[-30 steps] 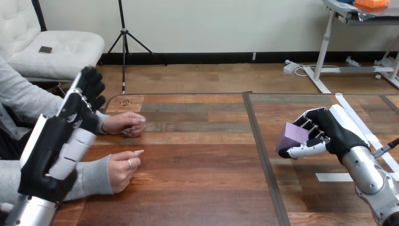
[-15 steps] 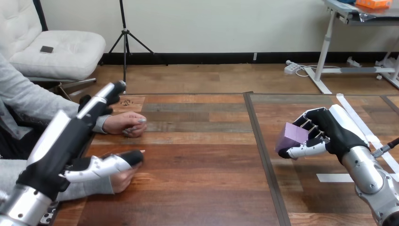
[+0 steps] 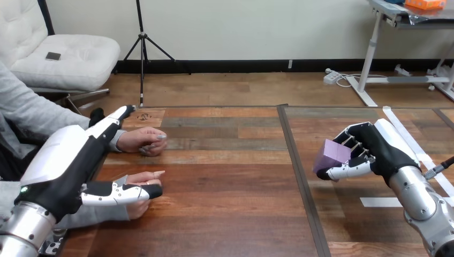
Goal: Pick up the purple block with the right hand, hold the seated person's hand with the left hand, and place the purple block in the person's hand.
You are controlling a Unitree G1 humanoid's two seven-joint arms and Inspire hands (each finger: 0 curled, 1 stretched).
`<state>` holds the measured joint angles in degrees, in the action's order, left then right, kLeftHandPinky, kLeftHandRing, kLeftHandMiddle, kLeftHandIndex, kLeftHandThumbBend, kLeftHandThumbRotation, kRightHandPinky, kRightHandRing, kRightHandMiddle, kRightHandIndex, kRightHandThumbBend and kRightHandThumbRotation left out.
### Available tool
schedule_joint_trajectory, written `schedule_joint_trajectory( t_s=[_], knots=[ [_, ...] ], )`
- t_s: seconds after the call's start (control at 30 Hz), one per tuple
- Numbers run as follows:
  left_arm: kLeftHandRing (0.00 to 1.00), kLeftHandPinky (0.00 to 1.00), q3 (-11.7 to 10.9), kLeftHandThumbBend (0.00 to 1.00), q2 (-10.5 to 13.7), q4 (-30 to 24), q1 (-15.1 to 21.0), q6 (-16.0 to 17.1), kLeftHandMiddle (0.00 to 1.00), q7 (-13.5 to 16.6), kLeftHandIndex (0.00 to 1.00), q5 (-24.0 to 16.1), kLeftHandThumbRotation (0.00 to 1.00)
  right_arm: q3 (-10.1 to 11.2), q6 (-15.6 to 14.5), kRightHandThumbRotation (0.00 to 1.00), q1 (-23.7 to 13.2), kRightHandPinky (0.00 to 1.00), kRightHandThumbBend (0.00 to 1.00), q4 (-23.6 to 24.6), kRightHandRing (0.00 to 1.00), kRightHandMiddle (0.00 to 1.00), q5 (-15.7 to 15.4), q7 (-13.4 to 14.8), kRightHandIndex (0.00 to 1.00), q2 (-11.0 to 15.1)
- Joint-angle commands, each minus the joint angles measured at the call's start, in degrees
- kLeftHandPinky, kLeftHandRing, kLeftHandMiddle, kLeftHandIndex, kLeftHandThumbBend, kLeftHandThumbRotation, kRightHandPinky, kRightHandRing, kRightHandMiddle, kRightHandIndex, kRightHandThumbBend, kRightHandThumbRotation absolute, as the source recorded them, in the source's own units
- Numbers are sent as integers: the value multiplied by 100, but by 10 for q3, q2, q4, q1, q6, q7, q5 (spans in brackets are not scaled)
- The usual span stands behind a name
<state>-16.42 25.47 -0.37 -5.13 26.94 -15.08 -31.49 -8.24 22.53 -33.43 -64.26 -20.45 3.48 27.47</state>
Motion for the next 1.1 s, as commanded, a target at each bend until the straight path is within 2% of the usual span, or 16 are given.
schedule_joint_trajectory(
  t_s=[0.0, 0.33, 0.53, 0.83, 1.07],
  knots=[
    [88, 71, 17, 100, 28, -24, 15, -11, 93, 31, 96, -28, 54, 8, 15, 0, -54, 38, 85, 0, 41, 44, 5, 8, 46, 10],
    [88, 73, 41, 100, 48, 1, 20, -28, 94, 66, 97, -69, 48, 4, 11, 0, -53, 38, 84, 4, 41, 44, 1, 6, 46, 11],
    [89, 75, 59, 100, 62, 16, 26, -44, 93, 75, 96, -90, 45, 3, 3, 0, -55, 38, 83, 8, 42, 45, 0, 2, 46, 12],
    [88, 79, 85, 100, 80, 58, 42, -49, 92, 106, 94, -105, 42, 5, 4, 0, -53, 39, 84, 10, 42, 45, 1, 4, 47, 12],
    [88, 79, 102, 100, 92, 78, 53, -61, 92, 115, 93, -114, 44, 6, 8, 0, -52, 38, 84, 10, 41, 45, 3, 1, 46, 12]
  ],
)
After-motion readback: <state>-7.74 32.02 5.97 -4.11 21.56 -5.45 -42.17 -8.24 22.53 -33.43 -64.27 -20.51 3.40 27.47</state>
